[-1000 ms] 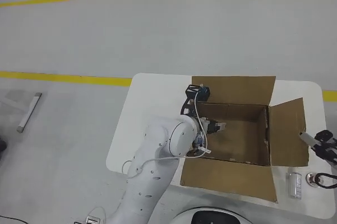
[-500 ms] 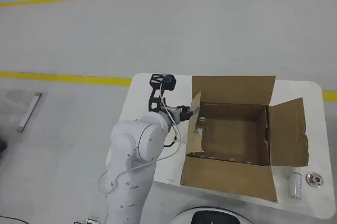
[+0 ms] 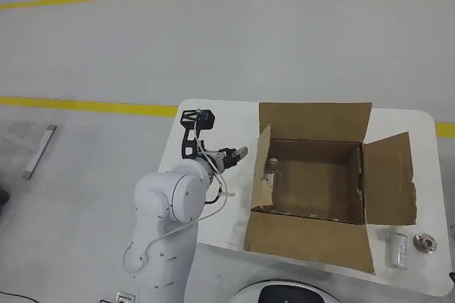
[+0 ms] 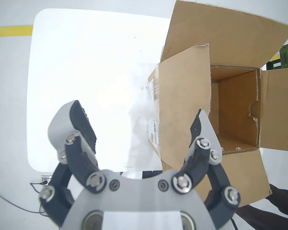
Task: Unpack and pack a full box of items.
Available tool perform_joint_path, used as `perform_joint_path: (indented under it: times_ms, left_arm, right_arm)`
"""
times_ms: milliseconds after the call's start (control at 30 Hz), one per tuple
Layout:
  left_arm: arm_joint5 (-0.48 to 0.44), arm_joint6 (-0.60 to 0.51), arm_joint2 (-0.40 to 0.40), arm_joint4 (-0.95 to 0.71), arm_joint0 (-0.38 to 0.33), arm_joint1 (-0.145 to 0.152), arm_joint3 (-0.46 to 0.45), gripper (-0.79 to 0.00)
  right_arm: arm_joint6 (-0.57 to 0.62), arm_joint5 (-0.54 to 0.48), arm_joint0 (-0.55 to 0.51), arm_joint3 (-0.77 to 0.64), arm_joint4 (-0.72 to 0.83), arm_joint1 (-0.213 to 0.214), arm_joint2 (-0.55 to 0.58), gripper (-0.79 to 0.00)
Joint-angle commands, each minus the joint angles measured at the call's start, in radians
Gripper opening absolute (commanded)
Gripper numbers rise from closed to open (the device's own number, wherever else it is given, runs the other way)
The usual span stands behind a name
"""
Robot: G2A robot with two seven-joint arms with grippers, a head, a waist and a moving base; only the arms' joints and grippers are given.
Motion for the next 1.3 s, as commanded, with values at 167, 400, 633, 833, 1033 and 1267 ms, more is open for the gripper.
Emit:
perform_joint_path:
  times_ms: [167, 400, 633, 833, 1033, 1267]
  left_arm:
    - [0.000, 0.000, 0.000, 0.000, 0.000, 0.000, 0.000, 0.000]
    - [0.000, 0.000, 0.000, 0.000, 0.000, 0.000, 0.000, 0.000]
    - [0.000, 0.000, 0.000, 0.000, 0.000, 0.000, 0.000, 0.000]
    - [0.000, 0.000, 0.000, 0.000, 0.000, 0.000, 0.000, 0.000]
    - [0.000, 0.000, 0.000, 0.000, 0.000, 0.000, 0.000, 0.000]
    - [0.000, 0.000, 0.000, 0.000, 0.000, 0.000, 0.000, 0.000]
  right_arm:
    - [-0.002, 0.000, 0.000, 0.000, 0.001, 0.000, 0.001, -0.785]
    - [-0.001, 0.057, -0.016, -0.074, -0.075, -0.005, -0.049, -0.785]
    - [0.175, 0.263, -0.034, -0.199, -0.130, -0.013, -0.142, -0.785]
    - [0.276, 0.328, -0.009, -0.218, -0.229, -0.009, -0.200, -0.508]
    - [0.281, 0.346, 0.010, -0.179, -0.274, -0.010, -0.244, -0.483]
    - [0.297, 0.357, 0.048, -0.119, -0.326, -0.009, -0.294, -0.425]
